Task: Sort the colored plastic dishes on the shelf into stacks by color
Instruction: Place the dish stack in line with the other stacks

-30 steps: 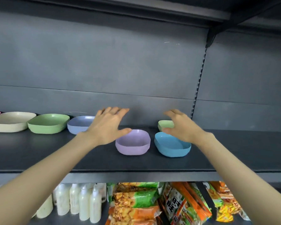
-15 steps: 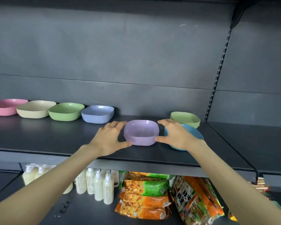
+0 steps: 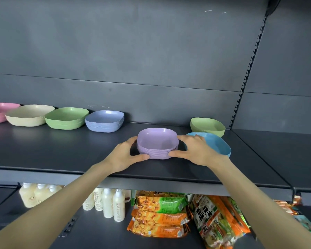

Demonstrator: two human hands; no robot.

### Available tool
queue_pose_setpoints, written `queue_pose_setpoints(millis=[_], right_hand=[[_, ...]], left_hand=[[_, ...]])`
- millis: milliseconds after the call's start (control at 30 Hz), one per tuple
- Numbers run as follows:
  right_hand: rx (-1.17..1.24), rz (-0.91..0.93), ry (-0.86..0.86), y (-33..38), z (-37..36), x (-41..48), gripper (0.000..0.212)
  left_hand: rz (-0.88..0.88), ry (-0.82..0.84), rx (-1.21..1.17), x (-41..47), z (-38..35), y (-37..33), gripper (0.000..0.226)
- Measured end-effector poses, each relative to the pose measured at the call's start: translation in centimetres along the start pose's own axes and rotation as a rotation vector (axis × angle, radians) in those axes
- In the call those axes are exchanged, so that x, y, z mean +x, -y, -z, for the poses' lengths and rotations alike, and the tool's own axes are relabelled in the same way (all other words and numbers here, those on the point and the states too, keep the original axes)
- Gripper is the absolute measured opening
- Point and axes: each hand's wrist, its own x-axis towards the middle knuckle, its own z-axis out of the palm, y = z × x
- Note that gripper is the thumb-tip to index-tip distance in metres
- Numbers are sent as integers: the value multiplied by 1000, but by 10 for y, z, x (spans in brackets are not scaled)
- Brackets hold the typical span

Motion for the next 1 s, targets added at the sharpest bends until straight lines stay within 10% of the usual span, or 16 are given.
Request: queue_pose_setpoints(millis=[1000], right_hand=[[221,-16,29,-4,-3,12,61]], left_hand=[[8,-40,-221,9,-8,11,58]])
